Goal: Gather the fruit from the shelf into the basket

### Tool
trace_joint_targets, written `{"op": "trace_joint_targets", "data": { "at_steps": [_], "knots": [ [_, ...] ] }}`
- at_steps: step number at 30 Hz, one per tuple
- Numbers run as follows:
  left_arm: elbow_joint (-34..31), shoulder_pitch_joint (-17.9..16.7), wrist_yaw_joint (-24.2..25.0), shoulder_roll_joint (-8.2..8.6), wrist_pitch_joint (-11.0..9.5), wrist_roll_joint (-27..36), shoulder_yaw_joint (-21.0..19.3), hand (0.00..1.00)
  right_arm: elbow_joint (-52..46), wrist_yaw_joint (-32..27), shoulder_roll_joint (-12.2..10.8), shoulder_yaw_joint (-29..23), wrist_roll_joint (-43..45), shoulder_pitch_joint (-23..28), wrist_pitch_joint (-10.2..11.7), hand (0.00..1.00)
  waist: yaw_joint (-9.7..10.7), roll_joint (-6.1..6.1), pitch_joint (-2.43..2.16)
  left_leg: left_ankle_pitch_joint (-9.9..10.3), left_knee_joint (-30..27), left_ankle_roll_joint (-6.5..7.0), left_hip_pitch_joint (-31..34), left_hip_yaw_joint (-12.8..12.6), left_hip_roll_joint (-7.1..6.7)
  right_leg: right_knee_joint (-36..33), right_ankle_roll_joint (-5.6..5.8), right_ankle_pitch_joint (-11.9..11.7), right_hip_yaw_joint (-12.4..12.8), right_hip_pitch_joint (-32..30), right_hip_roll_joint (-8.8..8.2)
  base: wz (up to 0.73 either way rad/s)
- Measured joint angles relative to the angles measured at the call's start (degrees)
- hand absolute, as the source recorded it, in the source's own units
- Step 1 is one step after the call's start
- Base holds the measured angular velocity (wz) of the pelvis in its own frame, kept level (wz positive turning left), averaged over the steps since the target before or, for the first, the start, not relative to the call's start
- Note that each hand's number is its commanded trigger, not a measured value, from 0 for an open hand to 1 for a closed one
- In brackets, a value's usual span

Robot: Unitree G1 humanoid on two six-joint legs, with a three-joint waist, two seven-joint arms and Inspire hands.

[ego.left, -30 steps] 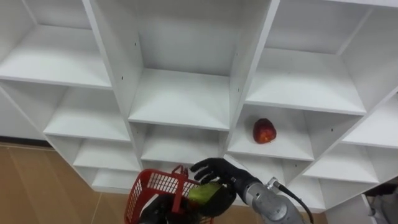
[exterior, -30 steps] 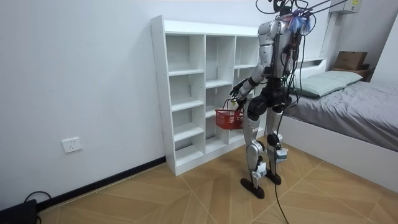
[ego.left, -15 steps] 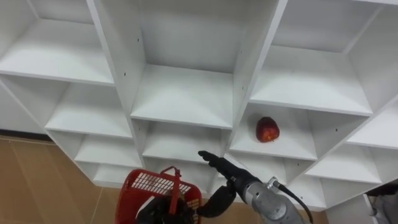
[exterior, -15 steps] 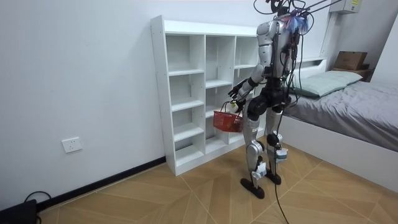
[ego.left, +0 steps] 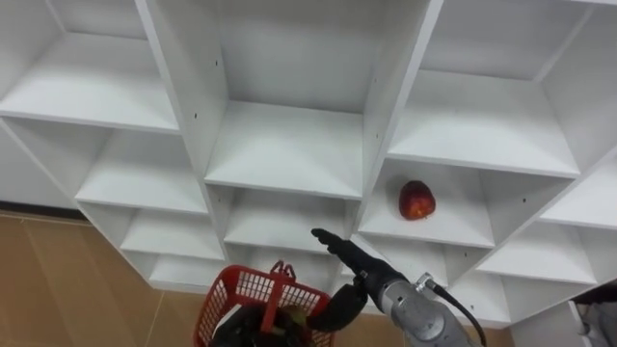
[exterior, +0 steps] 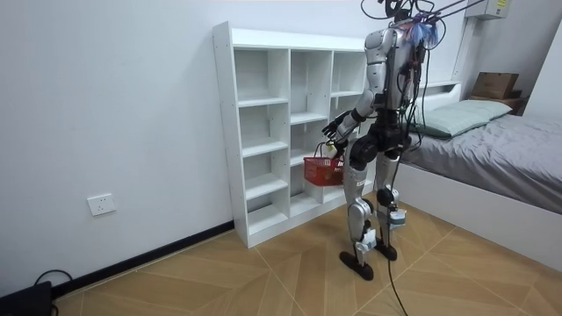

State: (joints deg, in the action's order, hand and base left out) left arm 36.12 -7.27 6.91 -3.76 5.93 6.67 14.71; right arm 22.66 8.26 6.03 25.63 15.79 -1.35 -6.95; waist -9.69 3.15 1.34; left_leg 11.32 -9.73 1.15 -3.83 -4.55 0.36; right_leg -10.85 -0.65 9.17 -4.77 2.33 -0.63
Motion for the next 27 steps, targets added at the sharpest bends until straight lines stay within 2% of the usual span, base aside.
{"op": "trace_joint_targets", "data": {
  "at_steps": [11, 13, 21, 27],
  "knots": [
    [0.0, 0.0, -0.2, 0.01, 0.0, 0.0, -1.1, 1.00, -0.1, 0.0, 0.1, -0.2, -0.3, 0.0, 0.0, 0.00, 0.1, 0.04, -0.04, 0.0, 0.0, 0.00, -0.3, 0.0, 0.00, 0.0, 0.00, 0.0, 0.0, 0.2, -0.01, 0.00],
    [0.0, 0.0, -0.3, 0.00, 0.0, 0.1, -1.1, 1.00, -0.1, 0.0, 0.0, -0.4, -0.2, 0.0, 0.0, 0.00, 0.4, 0.02, -0.04, 0.0, 0.0, 0.00, -0.5, 0.0, 0.00, 0.1, 0.00, 0.0, 0.0, 0.6, -0.01, 0.00],
    [0.0, 0.1, -0.9, 0.18, 0.0, 0.6, -1.1, 1.00, -0.1, -1.9, 0.0, -4.1, 0.0, -0.7, 0.0, 0.00, 2.4, -0.91, -0.55, 0.0, 0.0, 0.01, -1.0, 0.1, -0.05, 0.1, 0.00, 0.0, 0.1, 1.1, -0.01, 0.00],
    [2.9, 0.0, -1.8, 0.10, 0.0, 0.7, -2.4, 1.00, -1.1, -2.9, 0.4, -4.9, 0.3, -0.7, 0.1, 0.00, 3.3, -1.19, -0.62, 0.0, 0.2, 0.01, -1.7, 0.1, -0.03, 0.2, 0.01, 0.0, 0.1, 1.5, -0.01, 0.00]
  ]
}}
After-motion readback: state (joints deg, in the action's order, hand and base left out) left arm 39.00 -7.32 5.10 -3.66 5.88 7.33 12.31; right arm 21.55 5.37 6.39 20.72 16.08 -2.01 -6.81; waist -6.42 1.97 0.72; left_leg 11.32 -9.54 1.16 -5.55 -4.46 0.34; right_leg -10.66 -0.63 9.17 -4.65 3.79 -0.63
